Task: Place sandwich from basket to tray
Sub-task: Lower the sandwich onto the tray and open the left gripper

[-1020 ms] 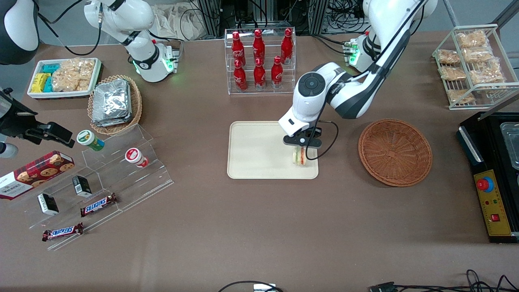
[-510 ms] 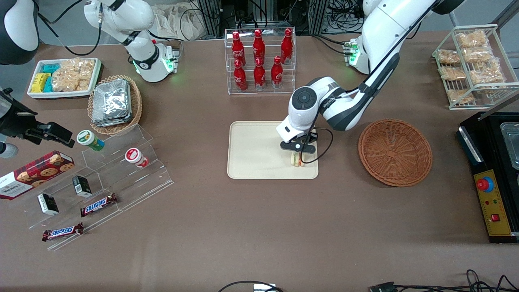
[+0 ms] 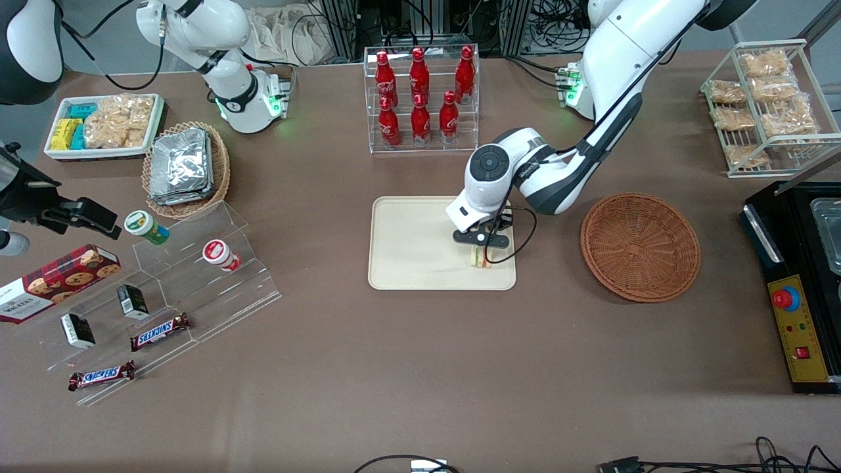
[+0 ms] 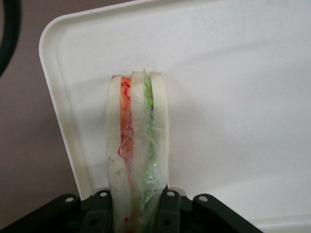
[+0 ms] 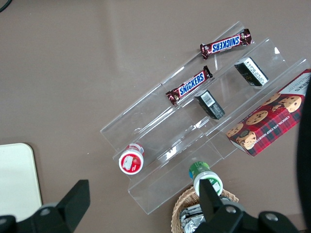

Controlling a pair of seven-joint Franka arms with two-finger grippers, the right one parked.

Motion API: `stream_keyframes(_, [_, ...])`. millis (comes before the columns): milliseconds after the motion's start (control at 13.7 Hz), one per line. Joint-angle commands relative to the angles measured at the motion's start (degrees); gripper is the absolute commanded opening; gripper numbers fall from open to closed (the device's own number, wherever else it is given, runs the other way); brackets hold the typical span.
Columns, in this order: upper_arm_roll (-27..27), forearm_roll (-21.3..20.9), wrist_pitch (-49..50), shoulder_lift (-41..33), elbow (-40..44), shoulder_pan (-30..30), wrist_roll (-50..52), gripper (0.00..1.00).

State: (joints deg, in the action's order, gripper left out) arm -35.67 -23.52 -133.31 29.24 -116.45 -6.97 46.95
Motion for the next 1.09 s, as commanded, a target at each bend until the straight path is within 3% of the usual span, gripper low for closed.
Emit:
stream_keyframes(0, [0.1, -2.0, 0.0, 1.5, 1.3, -0.6, 1.7, 0.48])
stream_keyframes(146, [0.0, -2.6, 0.1, 1.9, 1.3, -0.6, 1.7, 0.95])
stream_keyframes(219, [0.0, -2.6, 0.1, 1.9, 1.3, -0.6, 1.6, 1.0])
stream_keyframes(1020, [2.5, -2.5, 7.4, -2.4, 7.6, 2.3, 9.1, 1.0])
